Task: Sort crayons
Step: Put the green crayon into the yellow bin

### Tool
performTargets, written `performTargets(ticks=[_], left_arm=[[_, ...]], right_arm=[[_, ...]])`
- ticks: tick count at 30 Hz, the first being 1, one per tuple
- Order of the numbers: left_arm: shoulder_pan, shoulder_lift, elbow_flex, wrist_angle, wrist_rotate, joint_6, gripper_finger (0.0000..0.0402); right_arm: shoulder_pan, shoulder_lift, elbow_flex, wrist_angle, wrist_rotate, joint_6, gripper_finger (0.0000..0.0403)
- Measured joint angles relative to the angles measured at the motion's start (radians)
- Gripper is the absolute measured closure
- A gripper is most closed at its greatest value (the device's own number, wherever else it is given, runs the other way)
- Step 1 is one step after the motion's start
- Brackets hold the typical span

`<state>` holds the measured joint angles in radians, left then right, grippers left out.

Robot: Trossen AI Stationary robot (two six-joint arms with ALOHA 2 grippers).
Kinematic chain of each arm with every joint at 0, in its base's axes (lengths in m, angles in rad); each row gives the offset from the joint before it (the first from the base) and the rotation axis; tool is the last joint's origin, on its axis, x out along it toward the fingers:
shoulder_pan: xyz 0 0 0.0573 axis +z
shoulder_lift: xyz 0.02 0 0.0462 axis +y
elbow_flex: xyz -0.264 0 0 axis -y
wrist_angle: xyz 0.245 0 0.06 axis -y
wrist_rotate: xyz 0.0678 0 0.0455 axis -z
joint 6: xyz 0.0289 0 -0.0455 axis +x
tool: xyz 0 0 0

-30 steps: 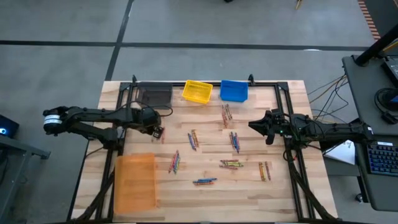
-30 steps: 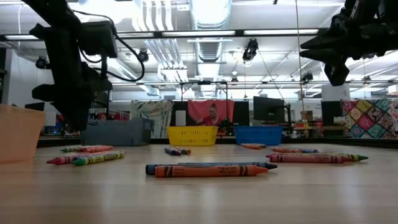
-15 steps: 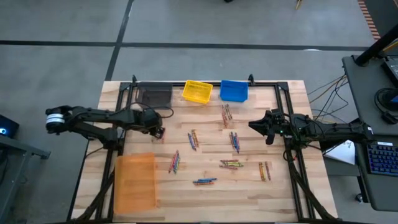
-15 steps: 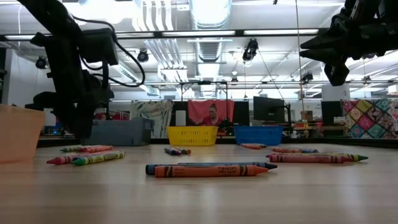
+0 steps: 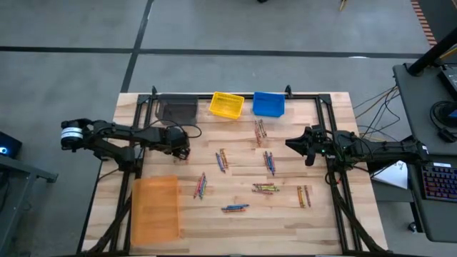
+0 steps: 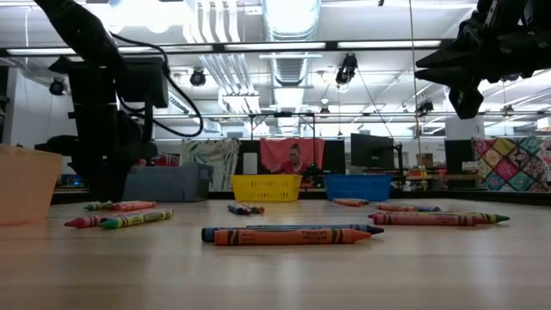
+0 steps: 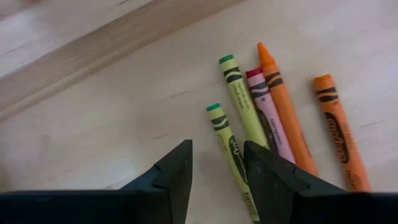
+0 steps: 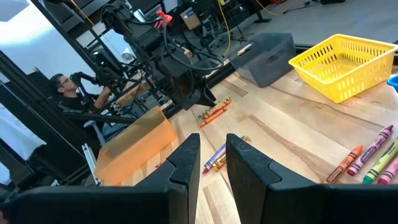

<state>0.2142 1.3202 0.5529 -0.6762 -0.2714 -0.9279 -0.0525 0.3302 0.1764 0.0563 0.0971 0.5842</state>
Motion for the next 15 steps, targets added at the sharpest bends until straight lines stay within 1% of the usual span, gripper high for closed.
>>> performTargets(ticks=[4, 7, 15], left_arm=[[0.000, 0.027, 0.001, 0.006, -0.003, 0.000, 0.0277], [-0.001, 0.043, 0.003, 0.010, -0.005, 0.001, 0.0286], [-0.001, 0.057, 0.003, 0.014, 0.000, 0.003, 0.0336]], right_arm=[[0.000, 0.000, 0.000, 0.000, 0.000, 0.000, 0.0335], [0.000, 0.000, 0.000, 0.000, 0.000, 0.000, 0.0335], [0.000, 0.000, 0.000, 0.000, 0.000, 0.000, 0.0335]])
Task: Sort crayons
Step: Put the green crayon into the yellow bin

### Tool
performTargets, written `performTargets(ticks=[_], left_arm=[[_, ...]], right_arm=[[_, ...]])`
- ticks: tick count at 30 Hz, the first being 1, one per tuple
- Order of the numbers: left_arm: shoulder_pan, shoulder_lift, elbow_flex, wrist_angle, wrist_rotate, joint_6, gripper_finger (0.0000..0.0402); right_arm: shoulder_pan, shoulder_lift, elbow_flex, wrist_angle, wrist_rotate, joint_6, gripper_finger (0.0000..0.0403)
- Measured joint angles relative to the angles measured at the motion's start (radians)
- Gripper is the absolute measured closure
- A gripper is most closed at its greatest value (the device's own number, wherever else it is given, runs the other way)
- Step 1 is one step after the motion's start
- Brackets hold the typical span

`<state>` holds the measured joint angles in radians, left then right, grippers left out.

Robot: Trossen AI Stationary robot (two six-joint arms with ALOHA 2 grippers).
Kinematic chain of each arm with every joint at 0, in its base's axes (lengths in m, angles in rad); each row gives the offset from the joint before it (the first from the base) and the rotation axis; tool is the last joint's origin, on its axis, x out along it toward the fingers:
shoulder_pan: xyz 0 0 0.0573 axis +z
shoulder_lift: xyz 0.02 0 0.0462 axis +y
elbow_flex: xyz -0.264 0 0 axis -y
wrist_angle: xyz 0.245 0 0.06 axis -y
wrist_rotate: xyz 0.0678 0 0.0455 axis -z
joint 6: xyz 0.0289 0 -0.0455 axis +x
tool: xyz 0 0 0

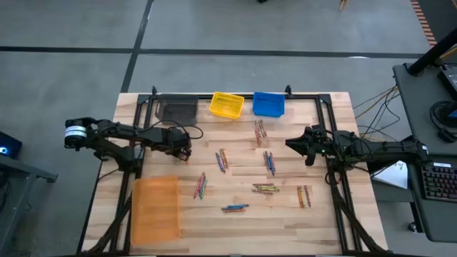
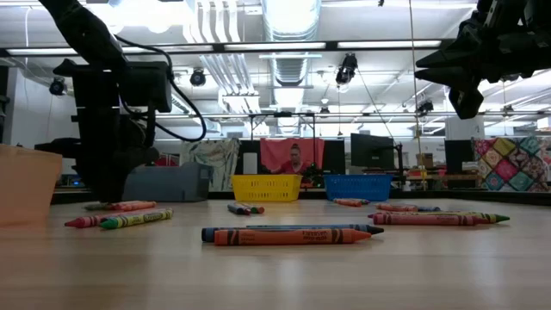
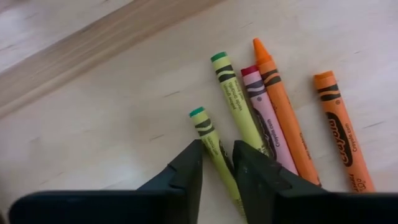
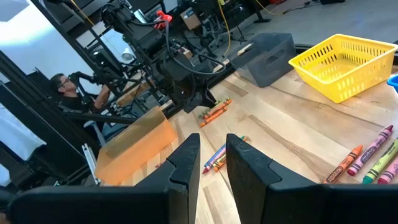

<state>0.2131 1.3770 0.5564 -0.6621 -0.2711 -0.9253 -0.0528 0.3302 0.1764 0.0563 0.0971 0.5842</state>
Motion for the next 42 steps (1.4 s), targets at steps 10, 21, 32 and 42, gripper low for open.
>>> performTargets(ticks=[10, 21, 32, 42], left_arm=[[0.000, -0.003, 0.000, 0.004, -0.008, -0.002, 0.0396], [-0.001, -0.110, 0.017, 0.008, -0.023, 0.027, 0.0401], [-0.003, -0.228, 0.150, 0.021, -0.037, 0.205, 0.0401], [-0.002, -0.133, 0.349, 0.206, -0.034, 0.490, 0.0401]], right_arm=[[0.000, 0.000, 0.000, 0.000, 0.000, 0.000, 0.0335], [0.000, 0.000, 0.000, 0.000, -0.001, 0.008, 0.0335], [0.000, 0.000, 0.000, 0.000, -0.001, 0.021, 0.0335], [0.000, 0.000, 0.000, 0.001, -0.005, 0.055, 0.0335]])
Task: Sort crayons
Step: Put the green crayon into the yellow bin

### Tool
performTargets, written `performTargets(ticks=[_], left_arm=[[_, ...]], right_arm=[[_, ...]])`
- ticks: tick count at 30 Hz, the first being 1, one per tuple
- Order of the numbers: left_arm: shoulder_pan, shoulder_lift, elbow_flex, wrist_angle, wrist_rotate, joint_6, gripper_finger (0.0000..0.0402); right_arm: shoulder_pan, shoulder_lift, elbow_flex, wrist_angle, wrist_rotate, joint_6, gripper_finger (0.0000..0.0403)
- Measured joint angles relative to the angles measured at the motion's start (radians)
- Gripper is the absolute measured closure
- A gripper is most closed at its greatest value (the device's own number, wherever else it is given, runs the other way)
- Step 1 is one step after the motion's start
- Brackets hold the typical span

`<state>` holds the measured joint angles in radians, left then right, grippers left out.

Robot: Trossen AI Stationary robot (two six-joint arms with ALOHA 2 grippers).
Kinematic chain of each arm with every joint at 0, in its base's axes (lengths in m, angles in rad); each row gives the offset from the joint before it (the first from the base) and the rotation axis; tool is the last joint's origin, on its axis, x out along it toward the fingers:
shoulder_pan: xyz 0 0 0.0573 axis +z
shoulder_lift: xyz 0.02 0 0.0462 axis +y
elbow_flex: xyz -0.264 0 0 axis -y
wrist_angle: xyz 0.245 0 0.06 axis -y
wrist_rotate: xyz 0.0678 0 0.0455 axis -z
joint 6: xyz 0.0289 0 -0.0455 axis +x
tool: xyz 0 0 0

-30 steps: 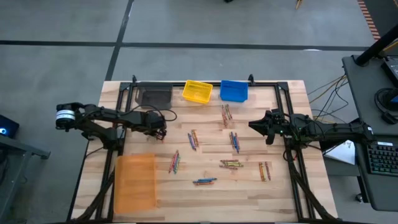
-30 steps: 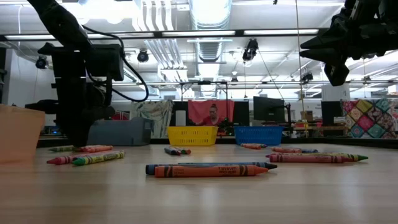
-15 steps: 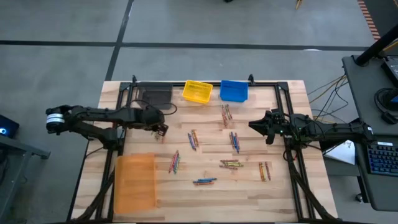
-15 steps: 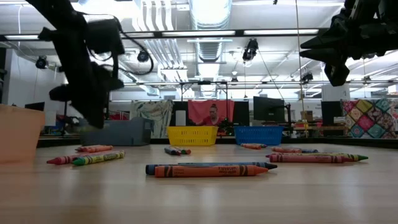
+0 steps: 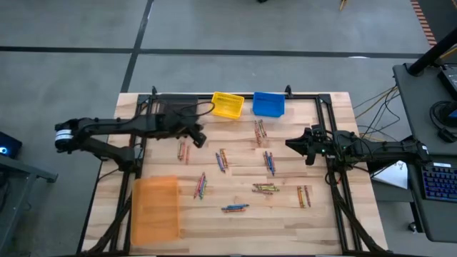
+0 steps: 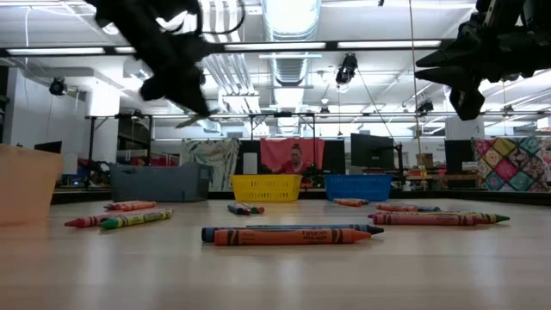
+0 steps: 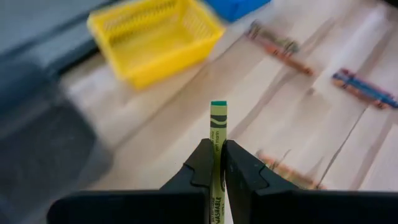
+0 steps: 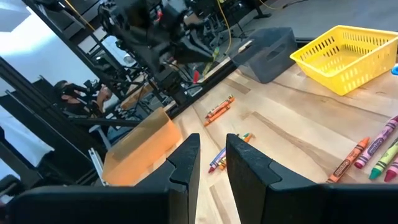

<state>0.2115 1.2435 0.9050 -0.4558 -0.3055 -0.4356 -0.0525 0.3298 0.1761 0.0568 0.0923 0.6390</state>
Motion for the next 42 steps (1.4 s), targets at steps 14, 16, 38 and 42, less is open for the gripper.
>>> performTargets(ticks=[14, 16, 38, 42], left_arm=[[0.075, 0.411, 0.483, -0.155, 0.084, 0.826, 0.0402], [0.092, 0.472, 0.555, -0.180, 0.111, 0.930, 0.0402], [0.350, 1.034, 1.314, -0.705, 0.372, 1.092, 0.0401], [0.355, 1.096, 1.395, -0.760, 0.372, 1.103, 0.0401]], right_arm=[[0.000, 0.000, 0.000, 0.001, -0.041, 0.009, 0.0335], [0.000, 0.000, 0.000, 0.001, -0.041, 0.009, 0.0335], [0.000, 0.000, 0.000, -0.001, -0.043, -0.006, 0.0335], [0.000, 0.000, 0.000, -0.001, -0.043, -0.009, 0.0335]])
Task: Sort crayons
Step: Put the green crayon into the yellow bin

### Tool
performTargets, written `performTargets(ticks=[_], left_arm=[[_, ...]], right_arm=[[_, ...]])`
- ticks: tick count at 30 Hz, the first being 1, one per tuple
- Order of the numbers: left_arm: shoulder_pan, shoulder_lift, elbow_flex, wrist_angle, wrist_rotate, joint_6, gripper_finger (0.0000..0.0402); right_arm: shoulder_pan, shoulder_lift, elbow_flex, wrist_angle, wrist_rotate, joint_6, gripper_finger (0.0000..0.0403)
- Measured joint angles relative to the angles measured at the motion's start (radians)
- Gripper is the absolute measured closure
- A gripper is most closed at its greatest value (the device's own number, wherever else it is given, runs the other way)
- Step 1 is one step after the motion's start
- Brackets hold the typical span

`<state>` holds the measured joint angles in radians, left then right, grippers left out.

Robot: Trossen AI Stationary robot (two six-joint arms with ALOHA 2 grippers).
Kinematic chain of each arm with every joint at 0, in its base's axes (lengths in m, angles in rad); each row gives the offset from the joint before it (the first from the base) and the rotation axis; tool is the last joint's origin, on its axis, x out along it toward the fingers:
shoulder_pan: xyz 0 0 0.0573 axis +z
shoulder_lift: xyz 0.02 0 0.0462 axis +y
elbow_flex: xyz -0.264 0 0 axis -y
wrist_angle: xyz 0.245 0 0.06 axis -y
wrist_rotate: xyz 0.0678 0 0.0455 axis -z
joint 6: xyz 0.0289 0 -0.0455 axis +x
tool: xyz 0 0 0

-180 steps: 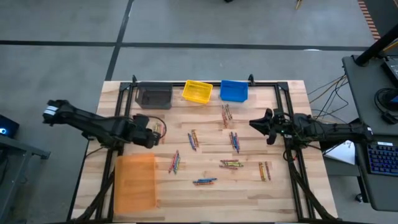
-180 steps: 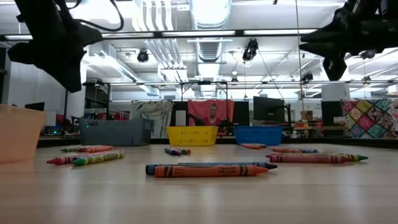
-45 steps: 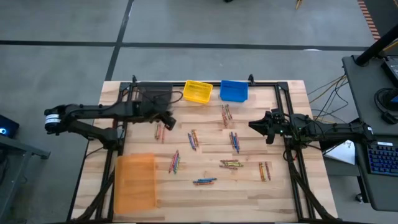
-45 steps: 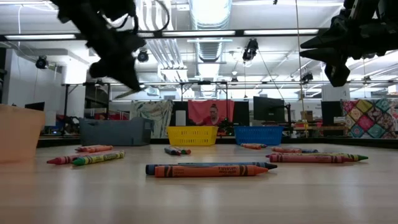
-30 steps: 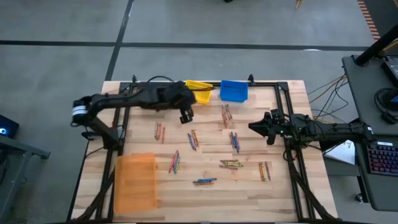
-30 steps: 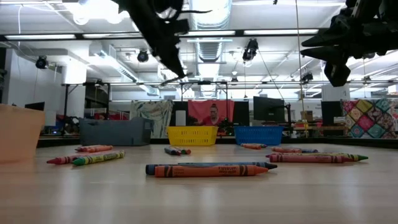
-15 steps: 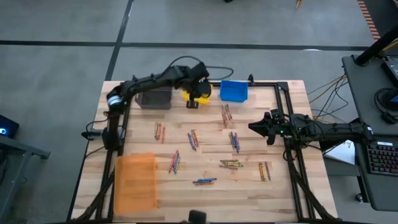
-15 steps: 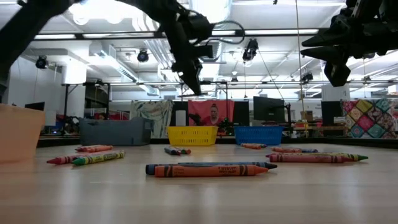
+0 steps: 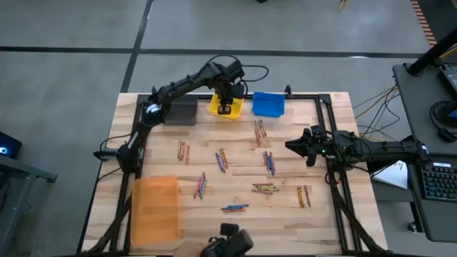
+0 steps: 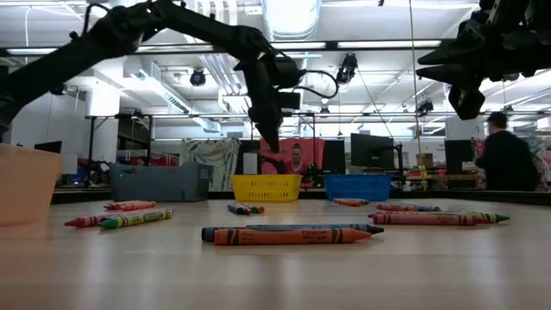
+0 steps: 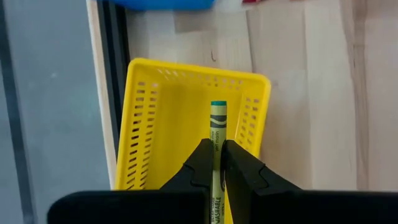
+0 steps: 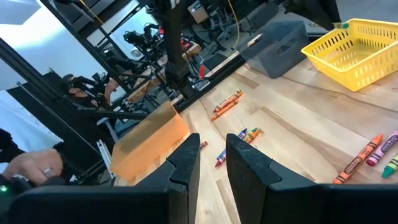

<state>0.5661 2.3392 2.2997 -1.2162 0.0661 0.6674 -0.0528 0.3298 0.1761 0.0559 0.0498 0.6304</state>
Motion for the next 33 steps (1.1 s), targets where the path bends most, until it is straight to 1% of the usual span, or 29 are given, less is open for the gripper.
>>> performTargets(ticks=[5, 19, 30, 33], left_arm=[[0.001, 0.042, 0.045, -0.006, 0.004, 0.014, 0.0401], [0.054, 0.048, 0.038, 0.009, 0.004, 0.004, 0.0401], [0.058, 0.049, 0.034, 0.008, 0.005, 0.011, 0.0401], [0.059, 0.049, 0.034, 0.007, 0.005, 0.017, 0.0401]], right_arm=[[0.000, 0.000, 0.000, 0.000, 0.000, -0.002, 0.0335], [0.000, 0.000, 0.000, -0.001, 0.001, -0.015, 0.0335], [0.000, 0.000, 0.000, 0.000, 0.002, -0.014, 0.0335], [0.000, 0.000, 0.000, 0.002, 0.002, 0.010, 0.0335]])
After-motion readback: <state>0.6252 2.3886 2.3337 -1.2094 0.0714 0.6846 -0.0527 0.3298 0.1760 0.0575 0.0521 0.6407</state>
